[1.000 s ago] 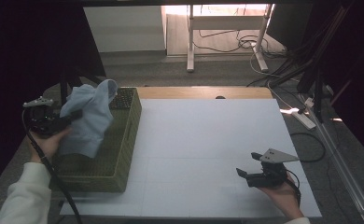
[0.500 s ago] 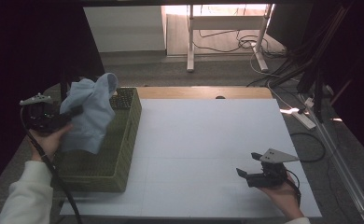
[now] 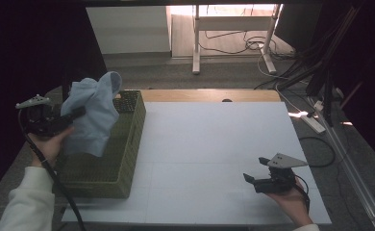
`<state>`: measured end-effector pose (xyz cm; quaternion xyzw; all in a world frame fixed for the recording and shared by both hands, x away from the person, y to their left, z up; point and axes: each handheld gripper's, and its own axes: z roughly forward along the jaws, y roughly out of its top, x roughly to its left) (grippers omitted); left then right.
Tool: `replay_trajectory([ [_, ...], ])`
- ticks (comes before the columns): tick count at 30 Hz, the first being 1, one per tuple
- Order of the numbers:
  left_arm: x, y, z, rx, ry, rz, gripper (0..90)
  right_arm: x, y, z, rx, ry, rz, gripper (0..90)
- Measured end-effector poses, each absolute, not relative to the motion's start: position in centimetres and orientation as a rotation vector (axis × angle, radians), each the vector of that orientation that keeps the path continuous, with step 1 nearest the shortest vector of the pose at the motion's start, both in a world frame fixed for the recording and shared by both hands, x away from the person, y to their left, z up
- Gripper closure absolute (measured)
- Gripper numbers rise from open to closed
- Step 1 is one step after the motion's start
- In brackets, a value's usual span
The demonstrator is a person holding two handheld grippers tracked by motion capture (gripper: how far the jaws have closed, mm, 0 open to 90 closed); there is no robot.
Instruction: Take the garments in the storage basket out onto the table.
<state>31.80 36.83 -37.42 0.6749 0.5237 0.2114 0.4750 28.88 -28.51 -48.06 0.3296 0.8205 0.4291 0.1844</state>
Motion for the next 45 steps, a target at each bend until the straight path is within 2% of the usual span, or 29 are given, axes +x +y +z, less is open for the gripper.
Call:
replay_trajectory([
  [45, 31.8, 32.3, -34.6, 1.635, 1.102, 0.453, 74.4, 28.9, -28.5, -48.1, 0.929, 2.322, 1.205, 15.0],
])
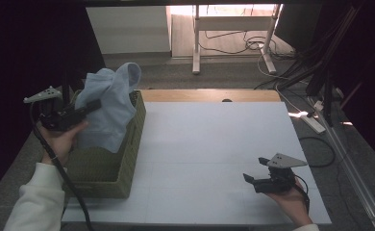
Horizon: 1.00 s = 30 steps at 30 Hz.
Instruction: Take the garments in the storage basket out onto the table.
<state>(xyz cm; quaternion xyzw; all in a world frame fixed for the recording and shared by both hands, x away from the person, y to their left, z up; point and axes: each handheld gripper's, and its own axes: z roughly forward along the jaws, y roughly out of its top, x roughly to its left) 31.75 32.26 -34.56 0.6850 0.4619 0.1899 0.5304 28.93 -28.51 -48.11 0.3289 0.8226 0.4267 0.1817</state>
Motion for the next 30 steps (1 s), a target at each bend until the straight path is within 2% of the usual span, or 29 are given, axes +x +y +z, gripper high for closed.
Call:
replay_trajectory([
  [30, 31.8, 28.2, -33.8, 1.649, 0.976, 0.379, 74.4, 29.0, -28.5, -48.1, 0.927, 2.316, 1.213, 15.0],
])
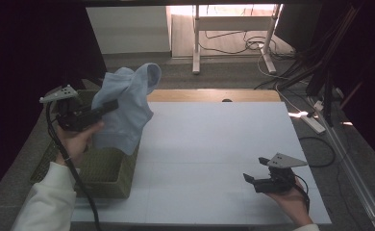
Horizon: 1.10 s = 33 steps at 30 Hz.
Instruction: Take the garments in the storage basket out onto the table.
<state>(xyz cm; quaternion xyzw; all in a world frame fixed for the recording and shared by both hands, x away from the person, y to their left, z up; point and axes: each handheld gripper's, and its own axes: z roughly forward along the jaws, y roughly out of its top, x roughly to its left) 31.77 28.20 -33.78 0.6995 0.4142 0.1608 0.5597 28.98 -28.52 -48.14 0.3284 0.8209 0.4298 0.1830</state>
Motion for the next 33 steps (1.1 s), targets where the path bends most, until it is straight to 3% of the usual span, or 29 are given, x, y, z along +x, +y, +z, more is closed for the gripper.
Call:
replay_trajectory([
  [33, 32.5, 22.5, -33.5, 1.683, 0.849, 0.292, 74.4, 28.9, -28.6, -48.1, 0.931, 2.317, 1.211, 15.1],
])
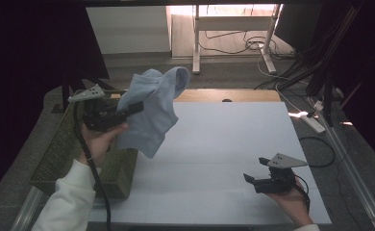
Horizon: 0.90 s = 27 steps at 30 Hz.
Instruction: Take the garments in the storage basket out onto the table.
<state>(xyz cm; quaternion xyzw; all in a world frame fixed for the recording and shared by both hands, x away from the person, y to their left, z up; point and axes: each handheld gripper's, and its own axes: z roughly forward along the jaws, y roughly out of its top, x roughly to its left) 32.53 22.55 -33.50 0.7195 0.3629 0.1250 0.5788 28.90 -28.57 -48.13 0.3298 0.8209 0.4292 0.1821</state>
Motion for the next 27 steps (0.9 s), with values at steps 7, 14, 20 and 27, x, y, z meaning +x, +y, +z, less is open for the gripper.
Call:
replay_trajectory([
  [7, 32.7, 21.6, -33.5, 1.683, 0.831, 0.278, 74.4, 28.9, -28.6, -48.2, 0.927, 2.321, 1.210, 15.0],
  [14, 32.8, 20.5, -33.6, 1.695, 0.808, 0.259, 74.4, 28.9, -28.6, -48.2, 0.927, 2.320, 1.209, 15.0],
  [20, 32.8, 19.8, -33.9, 1.693, 0.797, 0.239, 74.4, 28.9, -28.6, -48.1, 0.929, 2.319, 1.210, 15.0],
  [27, 32.6, 19.0, -34.2, 1.701, 0.783, 0.227, 74.4, 28.9, -28.6, -48.2, 0.927, 2.320, 1.210, 15.0],
])
